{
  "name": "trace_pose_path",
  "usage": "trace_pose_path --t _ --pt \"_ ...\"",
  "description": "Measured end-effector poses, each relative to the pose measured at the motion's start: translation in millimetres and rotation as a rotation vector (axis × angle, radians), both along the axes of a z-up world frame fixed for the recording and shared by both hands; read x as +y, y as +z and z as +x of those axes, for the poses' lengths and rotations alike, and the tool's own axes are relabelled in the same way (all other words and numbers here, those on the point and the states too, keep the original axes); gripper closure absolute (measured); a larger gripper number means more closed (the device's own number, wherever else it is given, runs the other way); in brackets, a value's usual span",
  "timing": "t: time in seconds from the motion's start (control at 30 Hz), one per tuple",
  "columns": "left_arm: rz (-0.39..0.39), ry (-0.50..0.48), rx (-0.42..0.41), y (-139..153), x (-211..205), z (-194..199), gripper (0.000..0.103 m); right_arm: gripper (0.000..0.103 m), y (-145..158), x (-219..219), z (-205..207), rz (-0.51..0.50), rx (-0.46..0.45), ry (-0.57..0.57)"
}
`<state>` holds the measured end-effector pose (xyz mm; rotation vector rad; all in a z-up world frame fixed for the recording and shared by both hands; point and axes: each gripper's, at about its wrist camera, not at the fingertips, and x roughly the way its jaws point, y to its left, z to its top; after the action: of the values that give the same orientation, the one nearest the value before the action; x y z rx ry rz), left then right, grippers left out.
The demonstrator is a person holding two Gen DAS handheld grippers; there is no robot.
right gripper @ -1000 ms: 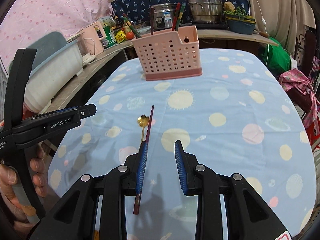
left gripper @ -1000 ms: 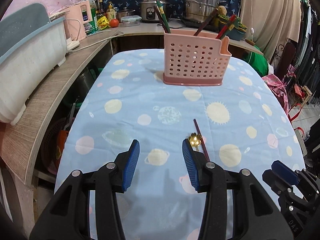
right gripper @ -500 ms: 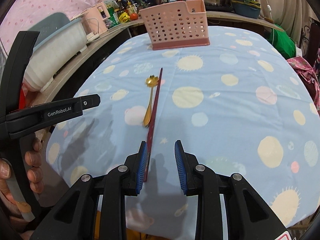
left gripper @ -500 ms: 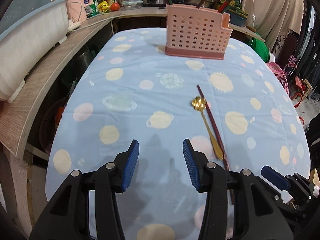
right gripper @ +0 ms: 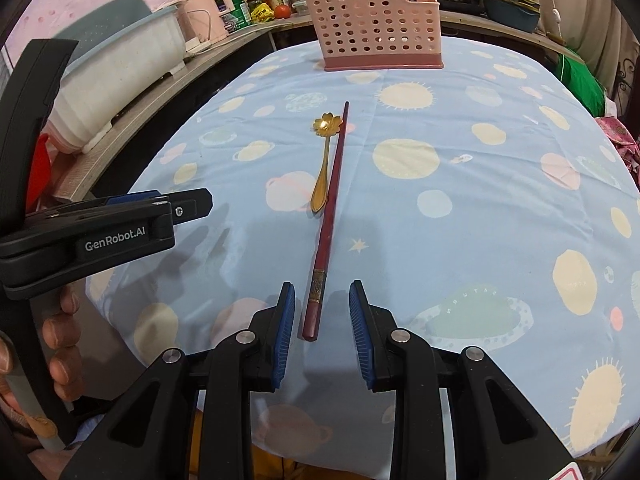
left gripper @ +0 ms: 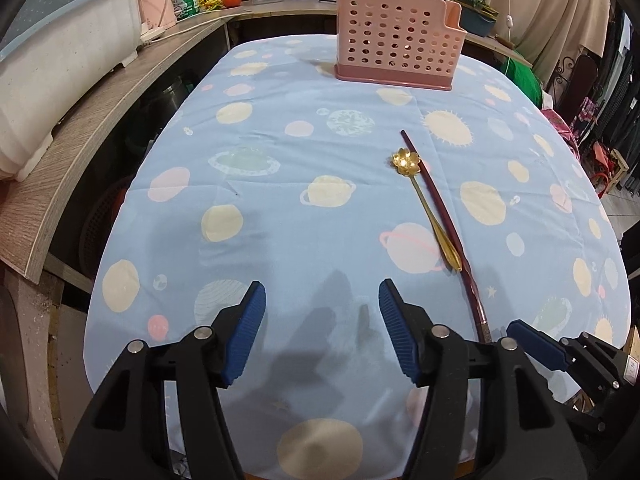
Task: Organize utensils
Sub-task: 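Move both open tools down toward the gold spoon and last dark red chopstick, then grasp the last dark red chopstick with the right tool, then grasp the gold spoon with the left tool while the right tool holds the chopstick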
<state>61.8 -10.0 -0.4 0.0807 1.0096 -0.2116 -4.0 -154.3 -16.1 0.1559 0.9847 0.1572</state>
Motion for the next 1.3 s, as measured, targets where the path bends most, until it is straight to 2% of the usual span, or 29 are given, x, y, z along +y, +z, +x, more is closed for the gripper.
trace_pose_path --t 0.37,0.47,0.53,0.73,0.83,1.03,1.3 --pt "0.008 -0.010 0.028 -10.7 -3.0 -2.2 0.044 0.077 -5.0 5.9 -1.1 -0.053 -0.019 0.006" --pt "0.011 -0.009 0.033 -12.5 -3.7 -2.4 0.043 0.086 -5.6 6.3 -1.8 -0.081 -0.032 0.005" --pt "0.011 -0.007 0.036 -13.5 -4.2 -2.3 0.039 0.096 -6.2 3.9 -2.0 -0.092 -0.036 -0.007" --pt "0.008 -0.008 0.028 -13.1 -7.2 -1.4 0.029 0.096 -6.4 -19.8 -2.5 -0.050 -0.037 -0.098" --pt "0.006 -0.014 0.022 -11.5 -13.5 -0.1 0.019 0.096 -6.5 -35.0 -2.7 -0.033 -0.037 -0.150" --pt "-0.017 -0.062 0.020 -12.7 -37.7 5.2 0.019 0.096 -7.3 -57.6 -5.8 -0.005 -0.038 -0.210" --pt "-0.010 -0.081 0.008 -24.1 -65.2 16.9 0.022 0.096 -8.9 -63.6 -8.1 0.018 -0.043 -0.206"
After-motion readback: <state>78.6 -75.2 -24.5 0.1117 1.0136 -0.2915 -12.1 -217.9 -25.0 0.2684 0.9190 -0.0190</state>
